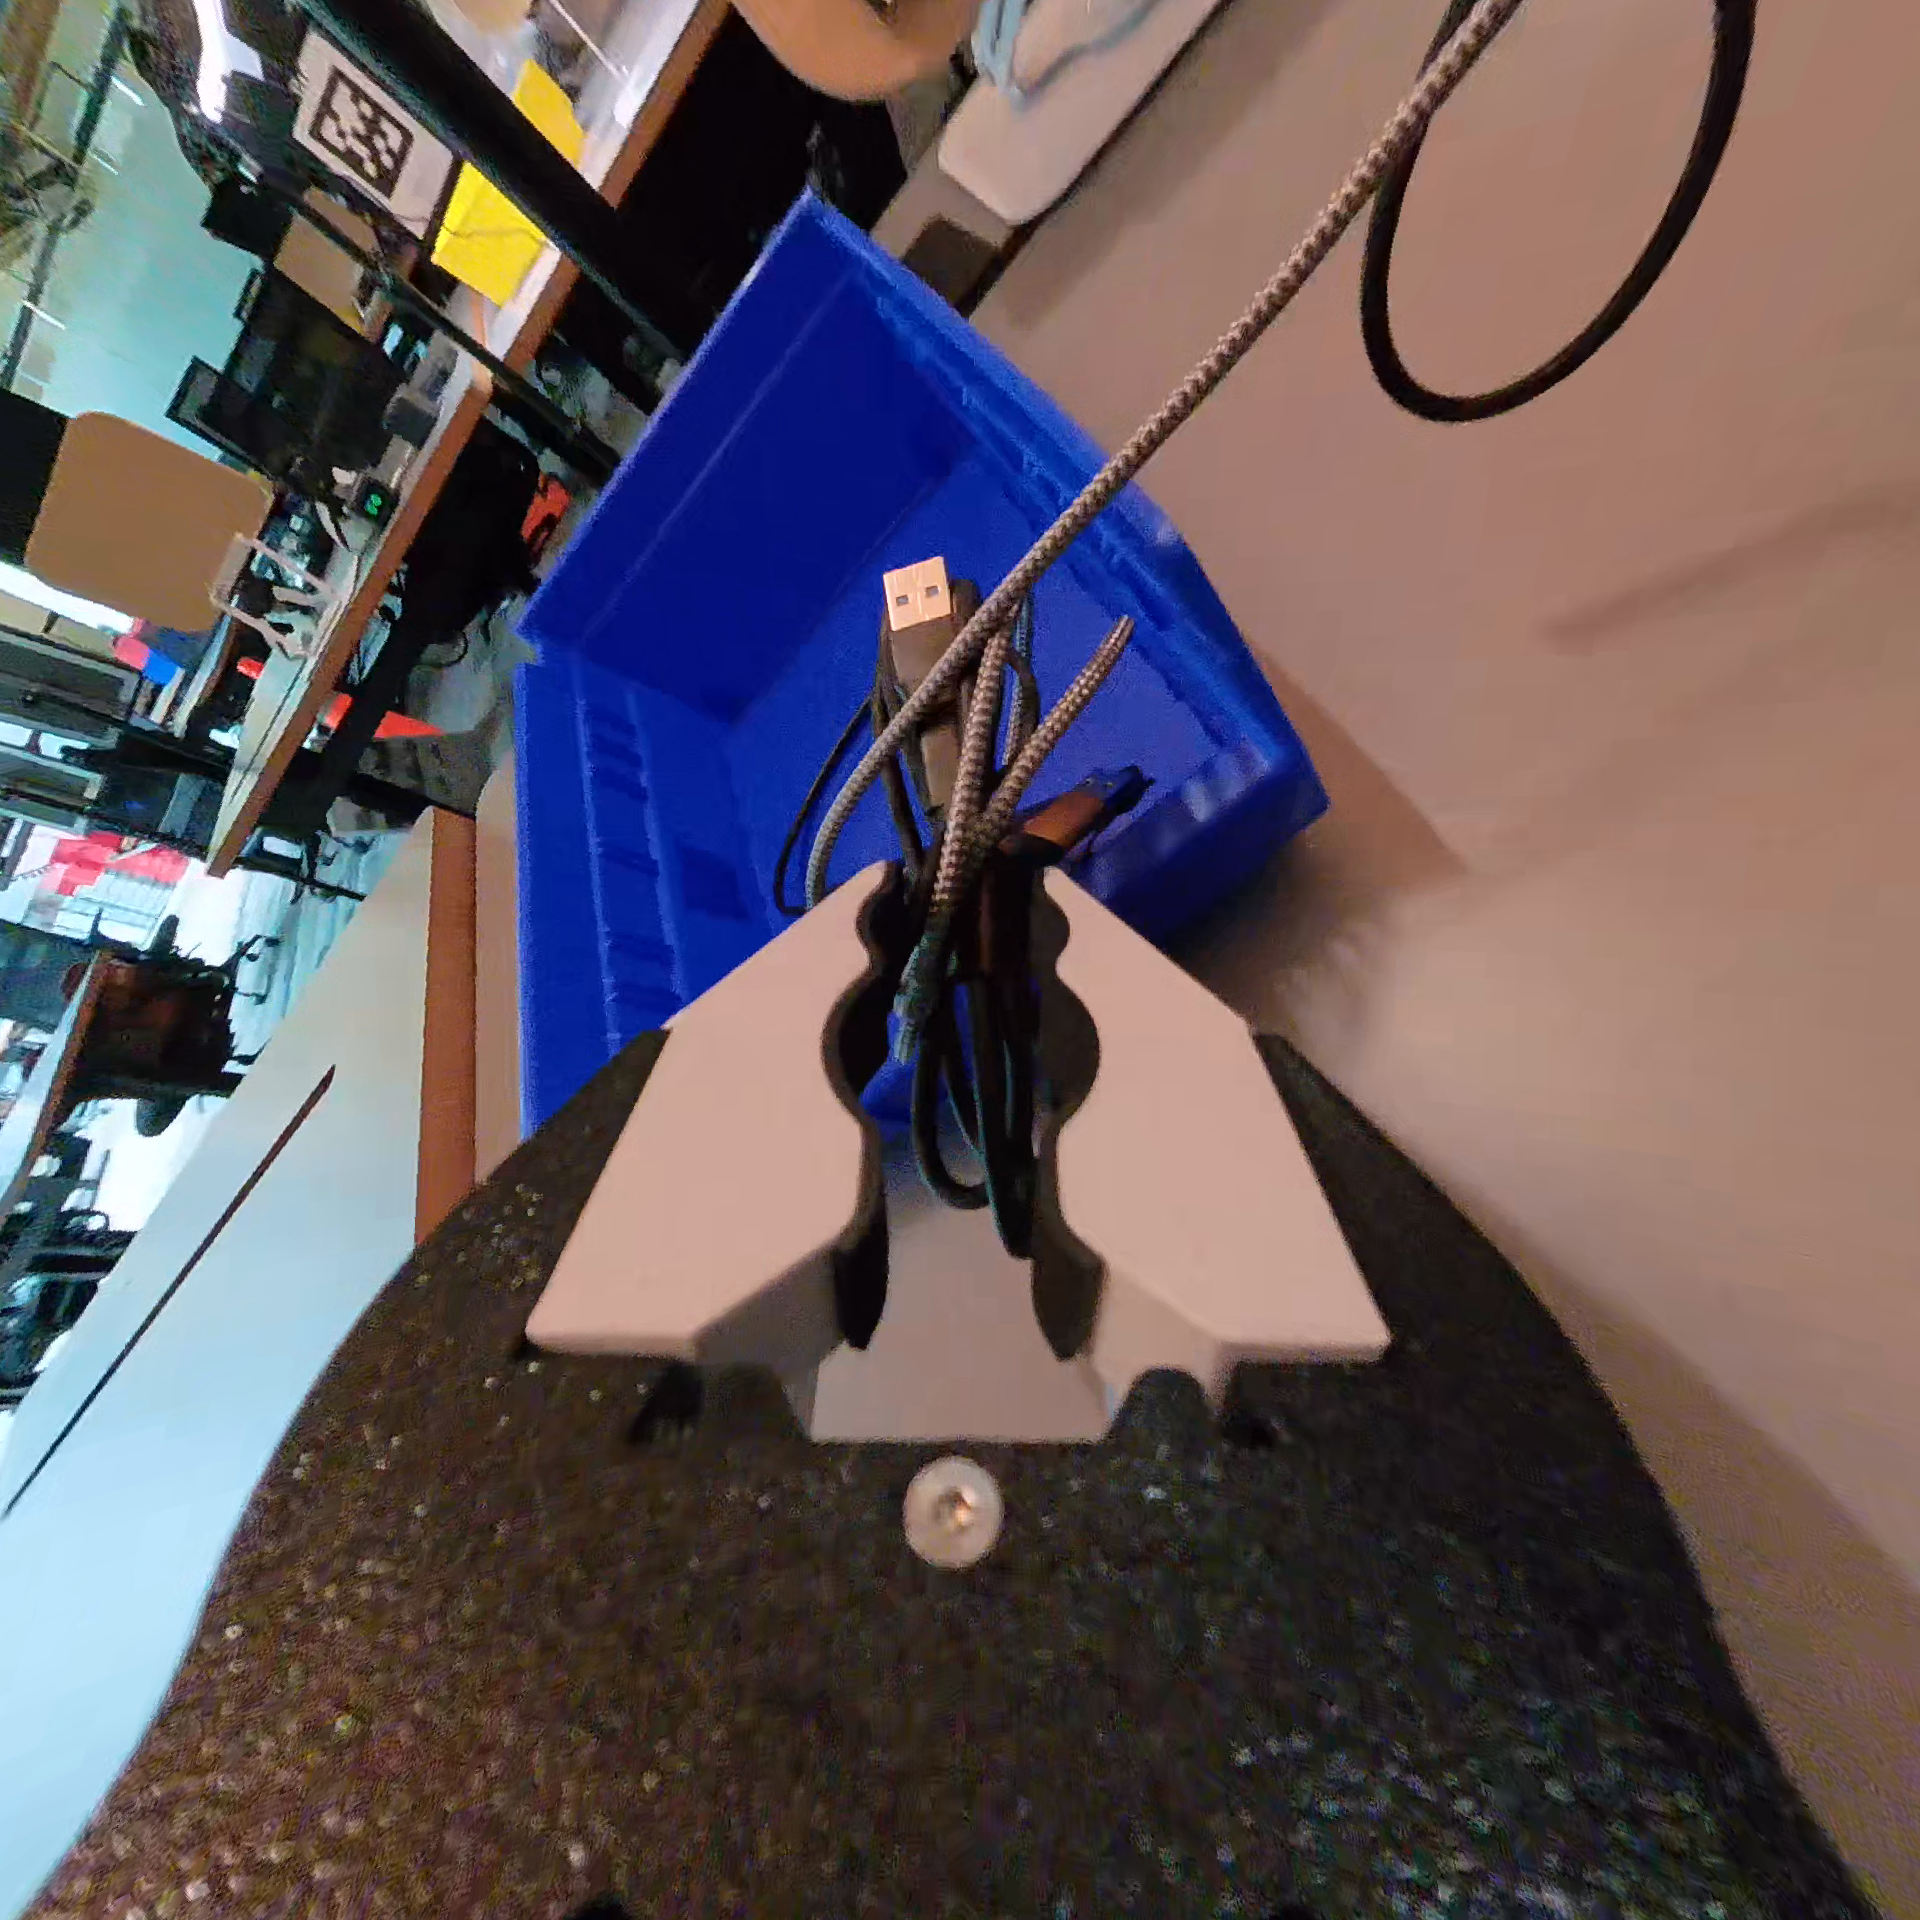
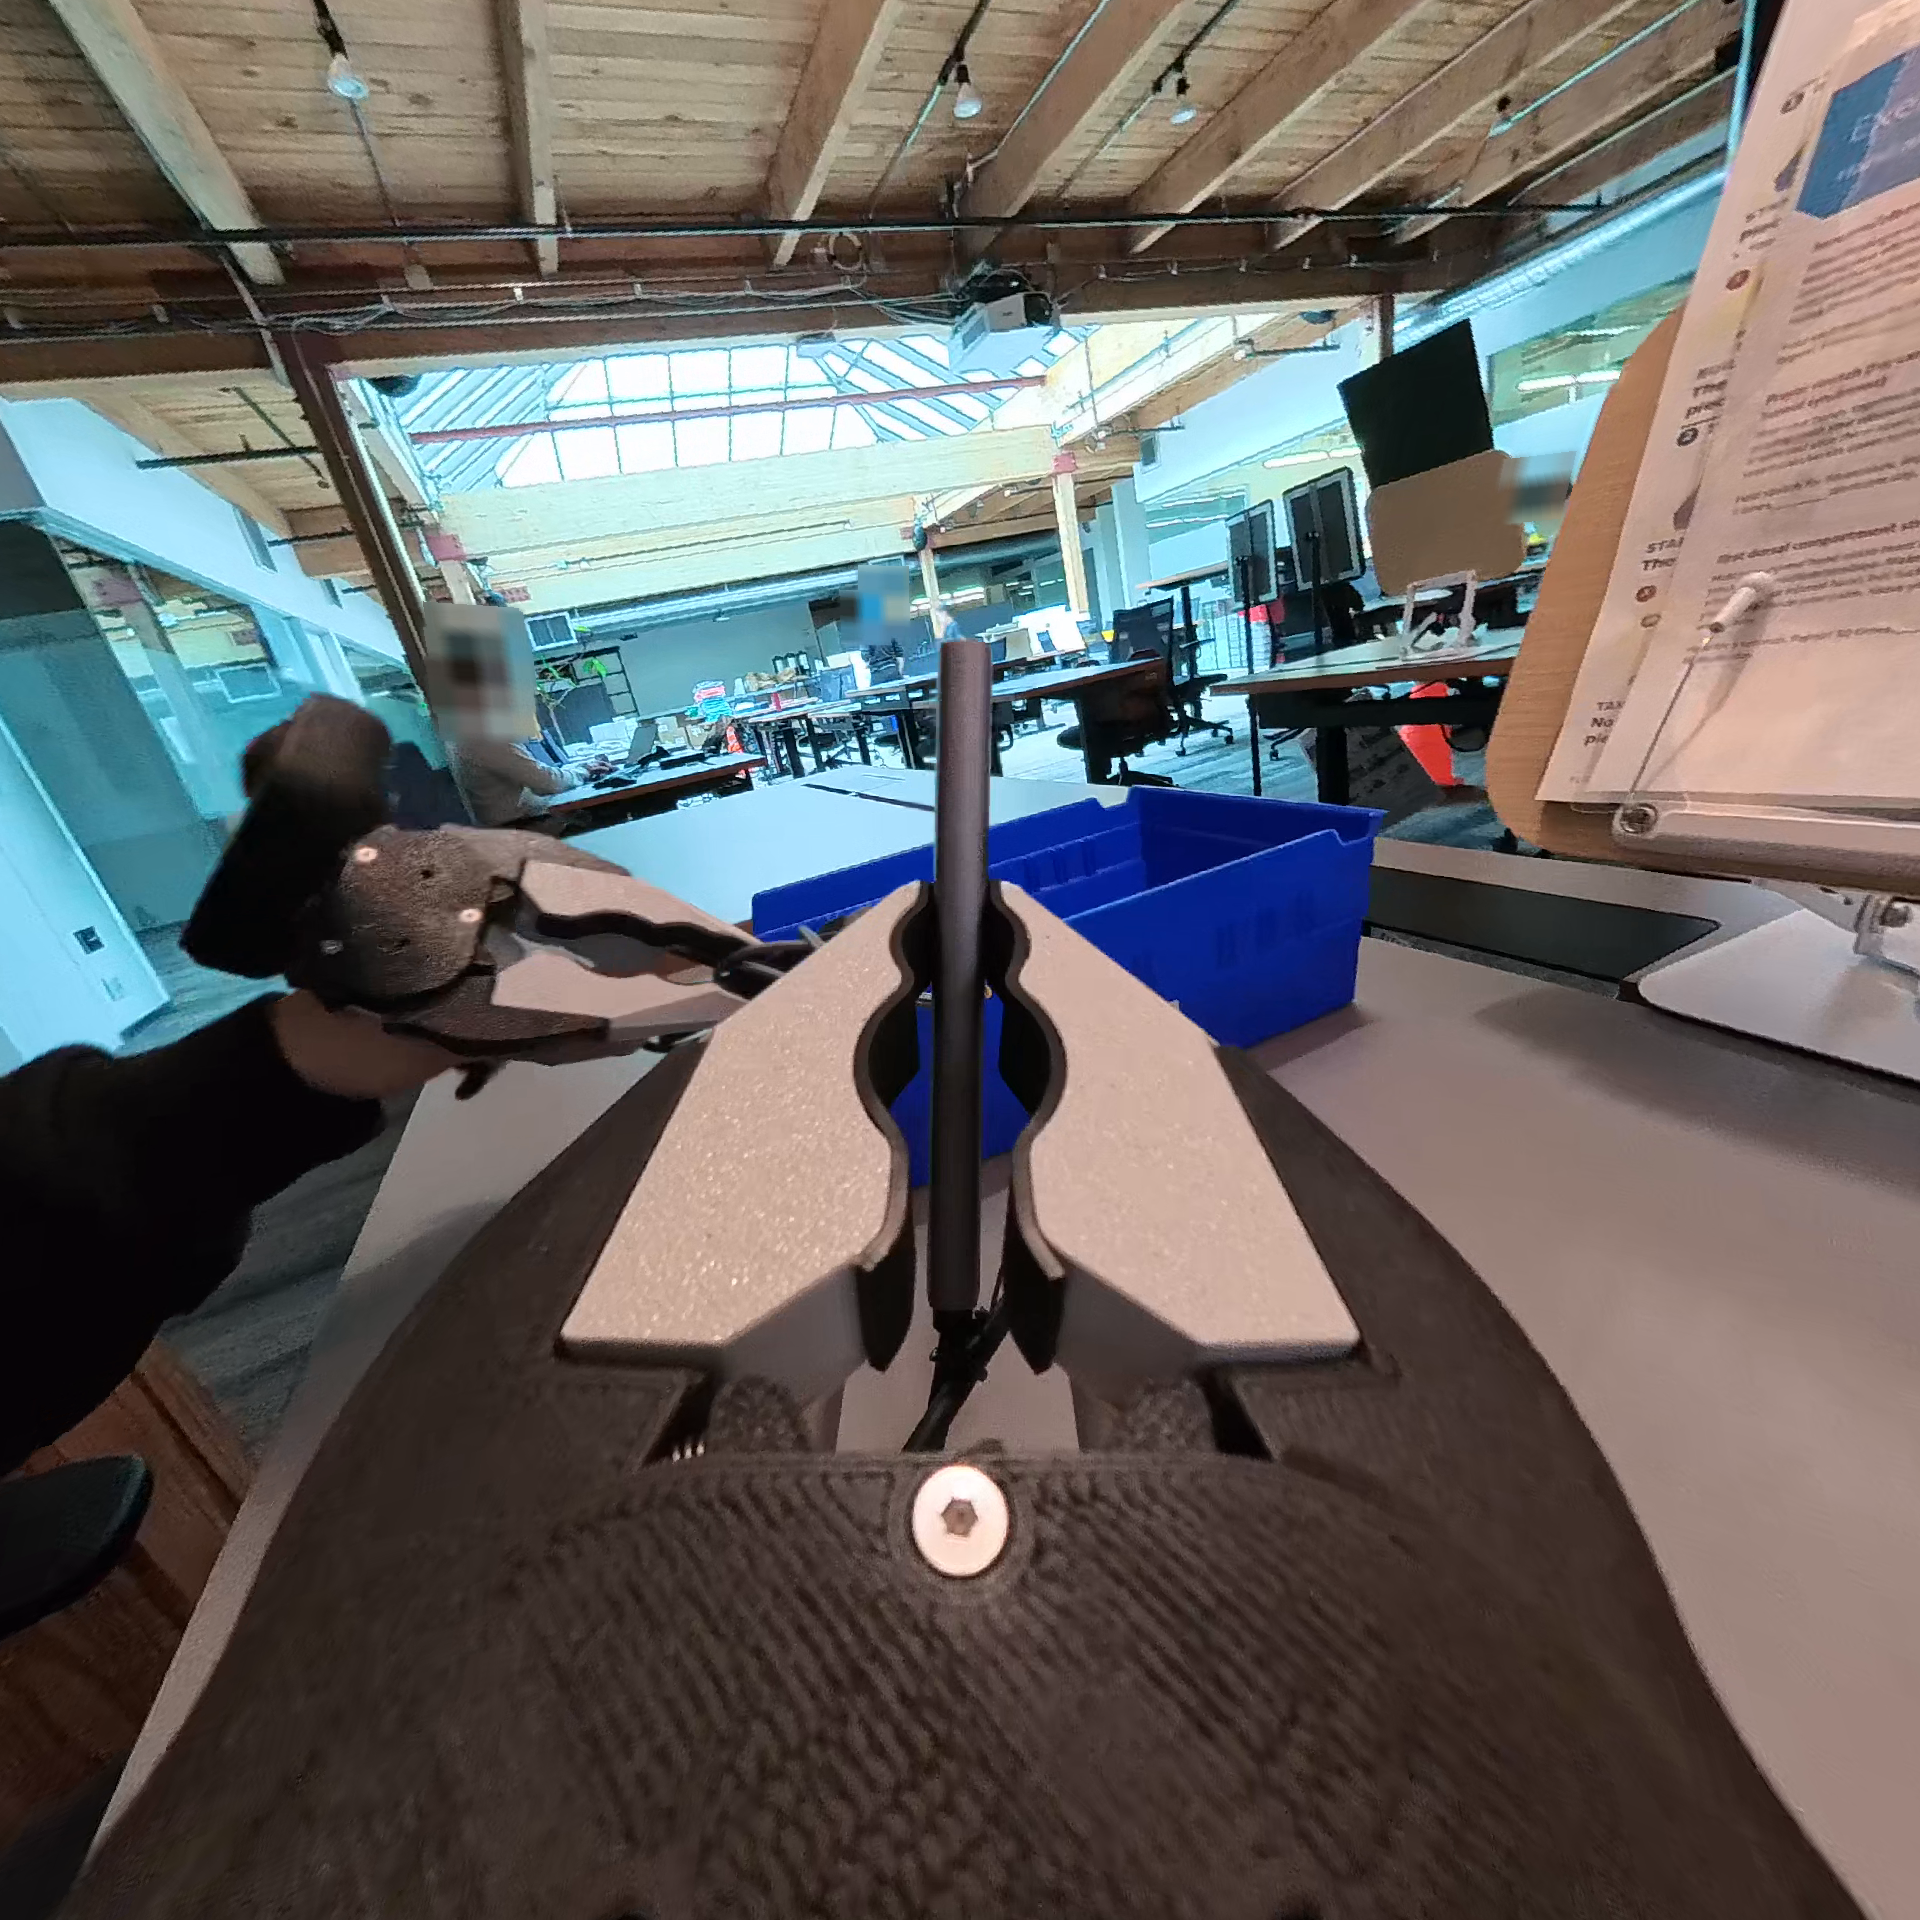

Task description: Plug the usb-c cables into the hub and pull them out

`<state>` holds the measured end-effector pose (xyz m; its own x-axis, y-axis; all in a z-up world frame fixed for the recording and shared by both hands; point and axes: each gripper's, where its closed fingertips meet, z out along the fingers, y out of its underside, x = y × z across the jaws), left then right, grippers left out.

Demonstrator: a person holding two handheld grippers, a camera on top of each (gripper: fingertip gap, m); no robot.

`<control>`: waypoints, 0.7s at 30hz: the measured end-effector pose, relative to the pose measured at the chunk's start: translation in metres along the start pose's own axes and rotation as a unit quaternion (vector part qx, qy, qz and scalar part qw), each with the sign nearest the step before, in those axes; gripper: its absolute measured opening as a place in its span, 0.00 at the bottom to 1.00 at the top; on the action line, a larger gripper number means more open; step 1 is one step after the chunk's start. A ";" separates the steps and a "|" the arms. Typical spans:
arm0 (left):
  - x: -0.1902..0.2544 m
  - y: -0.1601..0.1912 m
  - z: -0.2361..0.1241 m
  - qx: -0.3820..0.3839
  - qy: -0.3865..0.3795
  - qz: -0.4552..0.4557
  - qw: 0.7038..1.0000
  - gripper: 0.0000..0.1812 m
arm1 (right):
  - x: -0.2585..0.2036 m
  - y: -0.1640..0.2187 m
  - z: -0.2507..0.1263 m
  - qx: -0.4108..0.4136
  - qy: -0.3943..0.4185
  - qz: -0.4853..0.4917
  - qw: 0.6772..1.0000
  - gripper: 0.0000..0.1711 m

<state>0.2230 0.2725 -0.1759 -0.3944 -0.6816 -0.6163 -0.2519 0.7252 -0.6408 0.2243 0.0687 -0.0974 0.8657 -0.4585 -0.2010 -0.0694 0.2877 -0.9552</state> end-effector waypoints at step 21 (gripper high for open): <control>-0.070 0.009 -0.012 0.124 -0.134 -0.175 0.967 0.09 | 0.010 0.002 0.000 0.007 0.028 0.004 1.000 0.04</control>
<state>0.2373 0.3279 -0.1333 -0.0707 -0.9064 -0.4164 -0.0953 0.4216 -0.9017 0.2326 0.0646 -0.1016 0.8364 -0.5022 -0.2198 -0.0686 0.3020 -0.9508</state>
